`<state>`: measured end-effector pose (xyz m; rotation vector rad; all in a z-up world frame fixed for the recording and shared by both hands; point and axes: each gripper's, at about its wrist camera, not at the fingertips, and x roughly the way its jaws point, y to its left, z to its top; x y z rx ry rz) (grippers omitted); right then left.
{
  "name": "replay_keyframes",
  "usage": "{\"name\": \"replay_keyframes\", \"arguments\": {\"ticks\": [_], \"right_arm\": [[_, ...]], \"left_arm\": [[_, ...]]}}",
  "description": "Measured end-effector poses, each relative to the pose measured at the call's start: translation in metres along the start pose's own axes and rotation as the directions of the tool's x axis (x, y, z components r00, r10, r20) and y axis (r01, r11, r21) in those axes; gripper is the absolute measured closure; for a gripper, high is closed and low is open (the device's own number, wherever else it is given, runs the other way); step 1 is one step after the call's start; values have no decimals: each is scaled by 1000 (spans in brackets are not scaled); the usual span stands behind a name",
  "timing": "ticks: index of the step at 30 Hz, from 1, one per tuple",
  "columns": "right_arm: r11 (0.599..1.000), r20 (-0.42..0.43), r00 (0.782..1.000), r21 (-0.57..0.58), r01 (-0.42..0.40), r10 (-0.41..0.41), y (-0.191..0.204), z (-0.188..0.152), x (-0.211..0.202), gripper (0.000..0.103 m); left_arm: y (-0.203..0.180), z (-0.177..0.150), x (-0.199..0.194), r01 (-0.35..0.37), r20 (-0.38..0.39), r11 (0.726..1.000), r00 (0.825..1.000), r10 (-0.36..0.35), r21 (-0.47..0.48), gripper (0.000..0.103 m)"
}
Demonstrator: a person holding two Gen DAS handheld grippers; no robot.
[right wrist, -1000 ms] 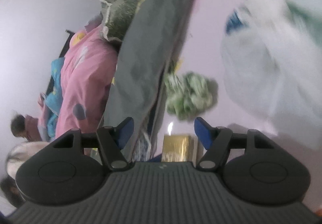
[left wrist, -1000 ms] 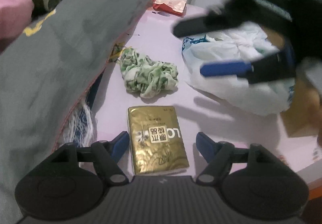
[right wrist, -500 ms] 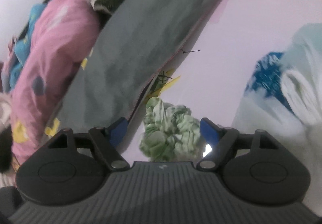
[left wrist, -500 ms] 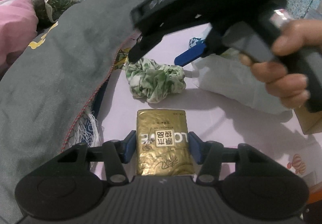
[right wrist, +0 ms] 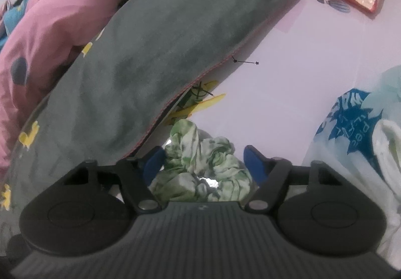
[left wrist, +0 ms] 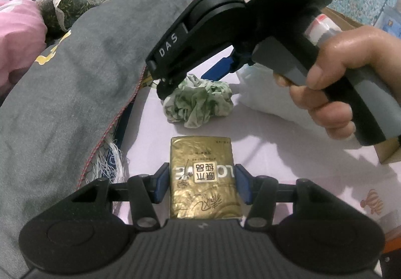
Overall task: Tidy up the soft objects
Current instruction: 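Grasp the green floral cloth with the right gripper while the left gripper holds the gold pack, then carry the gold pack with the left gripper while the right gripper carries the green cloth to the box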
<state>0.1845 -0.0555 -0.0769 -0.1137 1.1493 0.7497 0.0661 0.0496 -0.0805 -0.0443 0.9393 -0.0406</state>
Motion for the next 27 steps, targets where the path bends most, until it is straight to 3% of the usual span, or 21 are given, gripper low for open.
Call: {"name": "replay_keyframes", "arguments": {"ticks": [6, 11, 20, 27], "right_arm": [[999, 2, 999, -29, 36, -36, 2, -1, -1, 57], [1000, 14, 1000, 18, 14, -14, -7, -3, -4, 71], [987, 97, 992, 132, -92, 79, -27, -11, -30, 75], [966, 259, 957, 186, -182, 131, -47, -27, -106, 75]], "left_arm": [[-2, -1, 0, -9, 1, 1000, 1000, 9, 4, 48], [-4, -1, -1, -20, 6, 1000, 1000, 20, 16, 48], [-8, 0, -14, -20, 29, 1000, 999, 20, 6, 49], [-12, 16, -48, 51, 95, 999, 994, -51, 1, 48]]}}
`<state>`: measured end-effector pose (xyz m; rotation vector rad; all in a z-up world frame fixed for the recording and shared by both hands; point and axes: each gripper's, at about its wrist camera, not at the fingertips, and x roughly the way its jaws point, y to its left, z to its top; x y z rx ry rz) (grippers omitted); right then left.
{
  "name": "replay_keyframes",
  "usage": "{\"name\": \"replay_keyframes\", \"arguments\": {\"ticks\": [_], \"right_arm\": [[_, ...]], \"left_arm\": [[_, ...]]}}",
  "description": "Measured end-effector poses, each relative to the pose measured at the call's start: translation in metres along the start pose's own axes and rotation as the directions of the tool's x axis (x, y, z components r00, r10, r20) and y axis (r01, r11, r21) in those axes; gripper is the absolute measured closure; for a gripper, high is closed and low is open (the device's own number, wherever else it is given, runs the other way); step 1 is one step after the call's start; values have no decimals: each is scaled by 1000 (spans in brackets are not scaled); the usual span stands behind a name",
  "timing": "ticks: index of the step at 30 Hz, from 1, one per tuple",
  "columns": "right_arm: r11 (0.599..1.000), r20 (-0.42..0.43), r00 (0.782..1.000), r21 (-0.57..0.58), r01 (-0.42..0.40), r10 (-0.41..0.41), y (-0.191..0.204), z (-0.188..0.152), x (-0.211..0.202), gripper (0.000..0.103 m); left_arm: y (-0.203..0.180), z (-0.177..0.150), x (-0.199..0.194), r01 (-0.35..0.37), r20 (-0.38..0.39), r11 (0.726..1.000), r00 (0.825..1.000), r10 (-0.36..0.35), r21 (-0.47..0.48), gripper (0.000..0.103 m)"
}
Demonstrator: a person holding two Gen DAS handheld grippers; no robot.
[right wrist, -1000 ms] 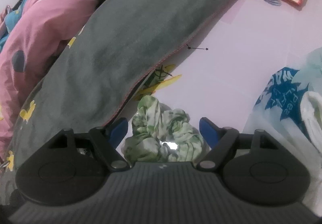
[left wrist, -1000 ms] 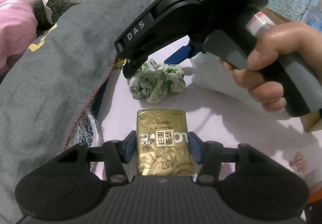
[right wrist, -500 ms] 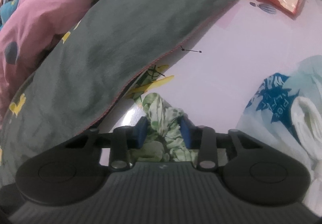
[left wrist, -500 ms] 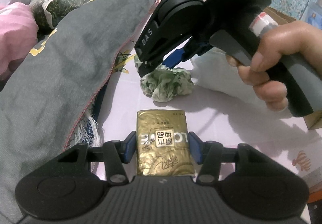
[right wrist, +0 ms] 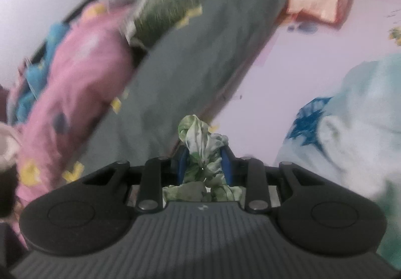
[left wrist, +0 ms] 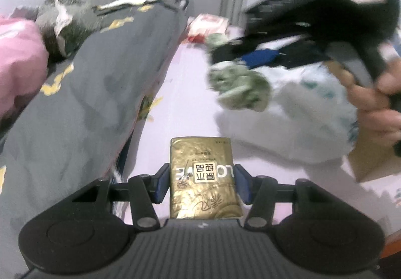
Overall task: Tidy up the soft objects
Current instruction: 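Carry the gold pack with the left gripper while the right gripper carries the green cloth to the box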
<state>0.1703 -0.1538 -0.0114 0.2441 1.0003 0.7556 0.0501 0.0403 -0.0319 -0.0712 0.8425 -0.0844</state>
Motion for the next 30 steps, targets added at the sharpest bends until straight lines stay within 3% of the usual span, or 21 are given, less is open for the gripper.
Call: {"name": "replay_keyframes", "arguments": {"ticks": [3, 6, 11, 15, 20, 25, 28, 30], "right_arm": [[999, 82, 997, 38, -16, 13, -12, -6, -54, 75], [998, 175, 984, 59, 14, -24, -32, -18, -122, 75], [977, 288, 936, 113, 179, -204, -78, -48, -236, 74], [925, 274, 887, 189, 330, -372, -128, -76, -298, 73], [855, 153, 846, 197, 480, -511, -180, -107, -308, 70], [814, 39, 815, 101, 573, -578, -219, -122, -286, 62], [817, -5, 820, 80, 570, -572, -235, -126, -273, 52], [842, 23, 847, 126, 524, -531, -243, -127, -274, 46]], "left_arm": [[-11, 12, -13, 58, 33, 998, 998, -58, 14, 48], [-34, 30, -24, 114, 70, 992, 991, -118, 59, 48], [-81, 57, -35, 222, 114, 966, 965, -238, 132, 48], [-122, 75, -31, 305, 85, 938, 943, -321, 165, 48], [-170, 89, -17, 361, 29, 910, 927, -374, 206, 48], [-206, 93, 5, 384, -34, 894, 921, -387, 229, 48], [-225, 96, 18, 400, -71, 885, 916, -395, 239, 48], [-237, 98, 23, 411, -88, 877, 911, -402, 250, 48]]}}
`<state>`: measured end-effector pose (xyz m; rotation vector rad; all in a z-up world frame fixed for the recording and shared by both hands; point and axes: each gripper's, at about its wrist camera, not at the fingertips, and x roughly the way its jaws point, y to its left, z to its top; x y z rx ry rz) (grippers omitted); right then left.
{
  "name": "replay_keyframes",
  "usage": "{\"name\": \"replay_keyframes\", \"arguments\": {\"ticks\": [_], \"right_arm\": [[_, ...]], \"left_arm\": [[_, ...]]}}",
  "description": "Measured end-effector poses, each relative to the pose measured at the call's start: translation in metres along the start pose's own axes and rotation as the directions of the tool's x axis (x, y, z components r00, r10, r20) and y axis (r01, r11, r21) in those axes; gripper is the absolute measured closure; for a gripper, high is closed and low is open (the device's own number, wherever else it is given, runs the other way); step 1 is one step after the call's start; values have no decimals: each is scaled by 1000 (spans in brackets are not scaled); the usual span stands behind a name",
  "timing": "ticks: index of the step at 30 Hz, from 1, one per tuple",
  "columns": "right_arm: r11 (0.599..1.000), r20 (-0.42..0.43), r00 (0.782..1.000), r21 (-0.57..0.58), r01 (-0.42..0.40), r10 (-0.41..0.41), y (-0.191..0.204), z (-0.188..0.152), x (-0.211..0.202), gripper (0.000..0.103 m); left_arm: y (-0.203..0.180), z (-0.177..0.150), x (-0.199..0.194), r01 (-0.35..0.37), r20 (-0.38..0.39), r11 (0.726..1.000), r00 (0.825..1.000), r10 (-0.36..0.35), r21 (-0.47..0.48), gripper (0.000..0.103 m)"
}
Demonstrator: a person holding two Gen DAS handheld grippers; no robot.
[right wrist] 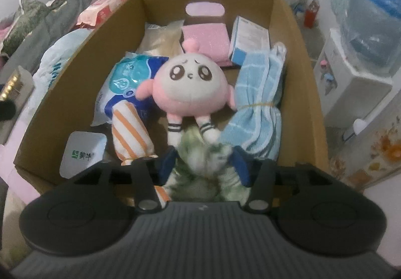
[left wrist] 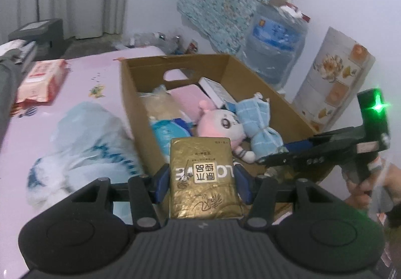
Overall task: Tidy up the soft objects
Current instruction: 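Carry the gold pack with the left gripper while the right gripper carries the green cloth to the box, then lower the gold pack into the box and open the left gripper while the right gripper releases the cloth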
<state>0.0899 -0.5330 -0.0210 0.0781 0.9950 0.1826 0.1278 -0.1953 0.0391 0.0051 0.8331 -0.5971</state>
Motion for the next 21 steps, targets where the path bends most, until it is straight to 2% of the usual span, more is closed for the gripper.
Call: {"name": "replay_keyframes", "arguments": {"ticks": [4, 6, 7, 9, 11, 14, 17, 21], "right_arm": [[973, 126, 981, 162, -165, 145, -21, -1, -24, 42], [949, 229, 961, 234, -210, 156, -30, -10, -48, 28], [939, 289, 947, 265, -219, 139, -34, -17, -63, 22], [926, 376, 921, 302, -225, 102, -38, -32, -87, 20], [913, 458, 886, 328, -244, 72, -39, -50, -110, 16], [897, 533, 846, 367, -248, 16, -39, -76, -134, 14], [887, 559, 828, 406, -219, -51, -37, -102, -146, 13], [869, 544, 832, 458, -188, -107, -36, -128, -147, 11]], "left_arm": [[-18, 13, 21, 32, -35, 999, 999, -32, 16, 48], [-27, 20, 31, 54, -51, 998, 997, -54, 15, 48], [-31, 23, 37, 68, -63, 998, 996, -67, 14, 48], [-41, 28, 48, 94, -87, 995, 992, -93, 11, 48], [-50, 31, 62, 113, -121, 994, 986, -112, 4, 48], [-61, 37, 87, 133, -176, 991, 975, -135, -21, 48], [-76, 43, 113, 132, -223, 991, 966, -132, -14, 48], [-92, 49, 145, 95, -239, 995, 967, -89, 16, 47]]}}
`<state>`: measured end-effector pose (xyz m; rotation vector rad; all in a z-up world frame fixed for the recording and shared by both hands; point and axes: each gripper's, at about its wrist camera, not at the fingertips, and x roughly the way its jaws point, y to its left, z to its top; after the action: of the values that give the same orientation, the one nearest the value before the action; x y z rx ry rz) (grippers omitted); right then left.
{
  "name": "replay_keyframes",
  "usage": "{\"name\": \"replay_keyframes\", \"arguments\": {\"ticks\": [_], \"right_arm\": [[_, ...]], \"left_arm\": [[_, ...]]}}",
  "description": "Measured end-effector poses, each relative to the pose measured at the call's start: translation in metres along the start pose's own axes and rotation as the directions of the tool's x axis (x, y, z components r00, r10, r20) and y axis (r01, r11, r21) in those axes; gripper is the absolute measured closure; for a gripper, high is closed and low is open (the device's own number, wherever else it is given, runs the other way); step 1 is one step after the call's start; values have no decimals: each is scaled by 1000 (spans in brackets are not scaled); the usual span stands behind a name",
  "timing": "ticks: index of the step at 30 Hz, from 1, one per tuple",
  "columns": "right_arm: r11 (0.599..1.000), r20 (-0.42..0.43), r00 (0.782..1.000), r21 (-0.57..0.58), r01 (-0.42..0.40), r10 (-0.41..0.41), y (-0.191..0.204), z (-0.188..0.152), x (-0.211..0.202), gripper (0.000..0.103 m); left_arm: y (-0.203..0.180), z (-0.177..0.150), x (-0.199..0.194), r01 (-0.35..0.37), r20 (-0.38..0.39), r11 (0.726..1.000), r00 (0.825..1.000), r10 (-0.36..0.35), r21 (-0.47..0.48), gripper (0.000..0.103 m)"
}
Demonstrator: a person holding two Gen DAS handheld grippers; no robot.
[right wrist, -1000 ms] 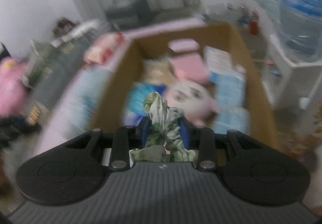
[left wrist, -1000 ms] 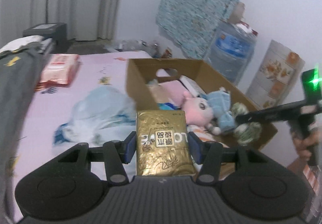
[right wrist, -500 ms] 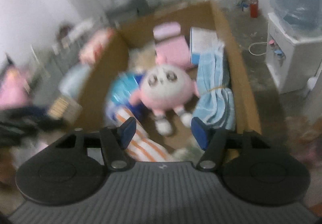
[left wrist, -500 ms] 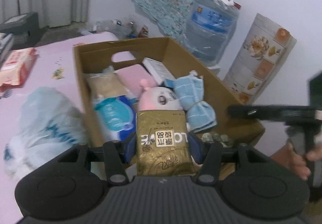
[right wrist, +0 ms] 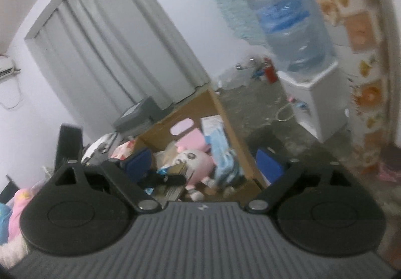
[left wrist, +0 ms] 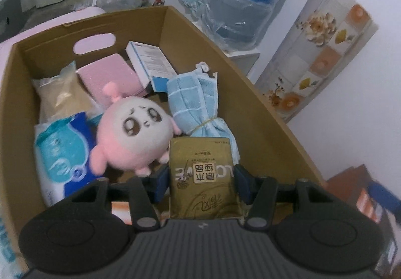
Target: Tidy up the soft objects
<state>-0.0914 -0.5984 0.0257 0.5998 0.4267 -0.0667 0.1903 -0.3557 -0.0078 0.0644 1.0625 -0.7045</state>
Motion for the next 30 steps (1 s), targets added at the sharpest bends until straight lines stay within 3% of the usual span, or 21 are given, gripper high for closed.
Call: {"name": "replay_keyframes", "arguments": {"ticks": [2, 4, 7, 12, 16, 19, 23, 26, 30], "right_arm": [[1000, -5, 1000, 20, 24, -24, -7, -8, -4, 11], [998, -15, 999, 43, 43, -42, -13, -17, -5, 11], [995, -31, 998, 82, 58, -56, -21, -28, -9, 11], [989, -64, 995, 127, 80, -72, -25, -44, -10, 8], [988, -86, 993, 125, 92, -82, -15, -50, -8, 1], [991, -95, 991, 80, 105, -97, 0, -53, -10, 1], [993, -104, 988, 13, 117, -115, 23, -56, -13, 1], [988, -128, 981, -55, 142, -148, 44, -61, -10, 1], [952, -115, 966, -231, 201, -232, 87, -73, -9, 1]], "left_arm": [[-2, 2, 15, -23, -23, 1000, 999, 23, 3, 30], [1, 2, 24, -73, -57, 997, 996, 71, -28, 28], [10, -1, 16, -19, -76, 997, 997, 13, -77, 28], [15, -13, -43, 5, 11, 998, 1000, -4, -61, 25], [15, -32, -110, 10, 132, 1000, 991, -12, 14, 12], [24, -58, -164, -46, 250, 998, 968, 33, 47, 2], [41, -98, -213, -168, 361, 986, 919, 156, 0, 0], [54, -132, -231, -248, 388, 968, 889, 244, -40, 0], [72, -171, -234, -322, 340, 937, 873, 349, -134, 0]]}}
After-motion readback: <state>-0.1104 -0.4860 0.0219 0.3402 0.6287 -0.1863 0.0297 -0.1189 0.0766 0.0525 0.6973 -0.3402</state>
